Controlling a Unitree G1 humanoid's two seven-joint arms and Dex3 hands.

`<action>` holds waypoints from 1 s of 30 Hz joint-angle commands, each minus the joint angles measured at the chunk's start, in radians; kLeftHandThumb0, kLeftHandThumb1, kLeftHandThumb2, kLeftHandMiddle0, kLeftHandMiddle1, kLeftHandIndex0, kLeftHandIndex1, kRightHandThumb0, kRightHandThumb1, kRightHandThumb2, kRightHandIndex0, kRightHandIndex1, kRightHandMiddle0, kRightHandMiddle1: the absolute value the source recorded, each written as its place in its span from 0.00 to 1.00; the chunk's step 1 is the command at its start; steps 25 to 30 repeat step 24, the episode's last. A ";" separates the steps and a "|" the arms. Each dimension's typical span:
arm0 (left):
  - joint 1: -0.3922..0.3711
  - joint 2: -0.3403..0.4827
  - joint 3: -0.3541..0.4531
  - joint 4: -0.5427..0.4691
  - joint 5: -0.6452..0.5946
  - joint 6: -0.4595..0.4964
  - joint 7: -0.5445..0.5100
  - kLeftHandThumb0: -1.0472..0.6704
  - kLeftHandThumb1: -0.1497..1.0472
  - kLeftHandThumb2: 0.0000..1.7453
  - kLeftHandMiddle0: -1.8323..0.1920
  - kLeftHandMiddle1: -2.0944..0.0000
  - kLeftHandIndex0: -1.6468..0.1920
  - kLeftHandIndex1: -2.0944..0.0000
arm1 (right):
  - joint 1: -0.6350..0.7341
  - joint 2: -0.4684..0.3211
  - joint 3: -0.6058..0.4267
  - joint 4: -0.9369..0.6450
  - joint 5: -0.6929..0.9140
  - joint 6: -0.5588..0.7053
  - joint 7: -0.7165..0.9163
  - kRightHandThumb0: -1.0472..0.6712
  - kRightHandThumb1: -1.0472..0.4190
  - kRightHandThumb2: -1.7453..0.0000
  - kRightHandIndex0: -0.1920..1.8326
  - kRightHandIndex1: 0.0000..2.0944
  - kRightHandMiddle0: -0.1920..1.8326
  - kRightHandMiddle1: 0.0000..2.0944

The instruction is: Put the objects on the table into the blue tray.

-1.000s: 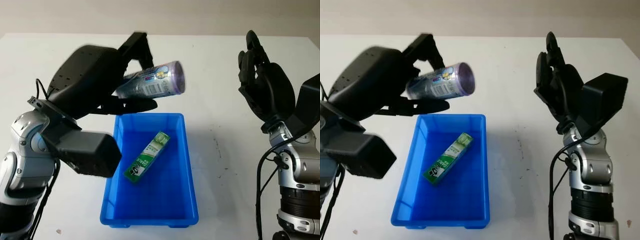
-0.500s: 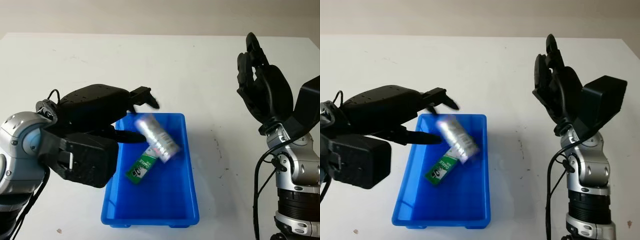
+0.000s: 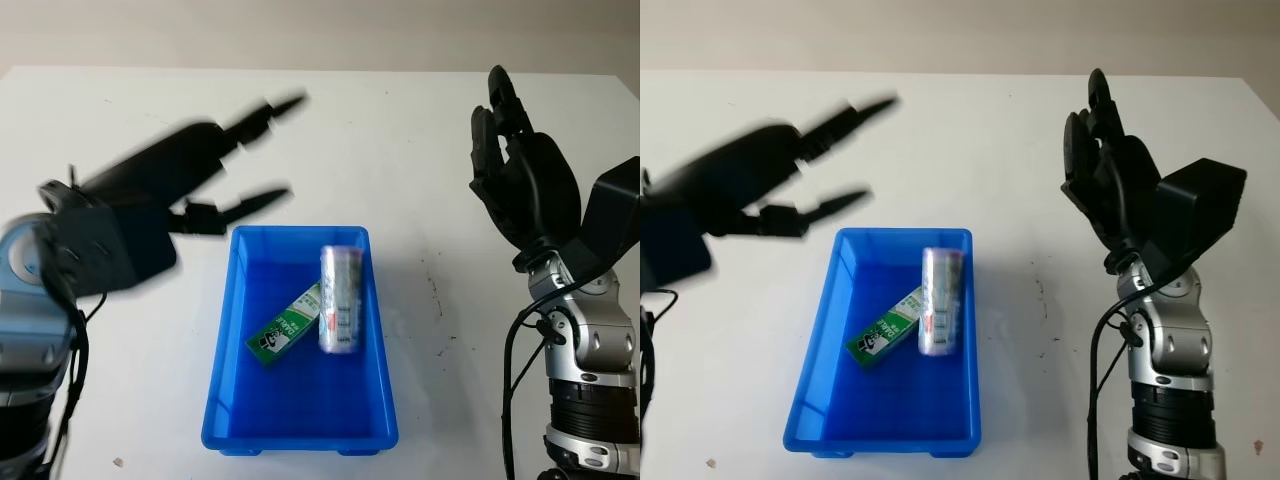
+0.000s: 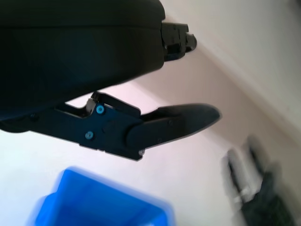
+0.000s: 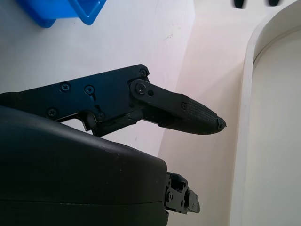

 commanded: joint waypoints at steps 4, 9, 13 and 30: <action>0.026 -0.068 0.110 0.188 -0.046 -0.108 0.167 0.23 1.00 0.38 0.98 0.99 0.99 0.97 | -0.027 0.042 0.011 0.015 0.008 -0.022 -0.015 0.24 0.00 0.59 0.00 0.00 0.00 0.00; 0.091 -0.133 0.155 0.343 -0.112 -0.153 0.256 0.20 1.00 0.35 1.00 1.00 1.00 1.00 | -0.030 0.070 0.023 0.051 0.009 -0.045 -0.014 0.23 0.00 0.58 0.00 0.00 0.00 0.00; 0.124 -0.170 0.164 0.416 -0.152 -0.190 0.299 0.20 1.00 0.39 1.00 1.00 1.00 1.00 | -0.036 0.082 0.020 0.080 0.013 -0.055 -0.008 0.24 0.00 0.57 0.00 0.00 0.00 0.00; 0.139 -0.177 0.168 0.421 -0.216 -0.185 0.340 0.15 1.00 0.45 1.00 1.00 1.00 1.00 | -0.049 0.079 0.006 0.145 0.019 -0.086 0.002 0.22 0.00 0.58 0.00 0.00 0.00 0.00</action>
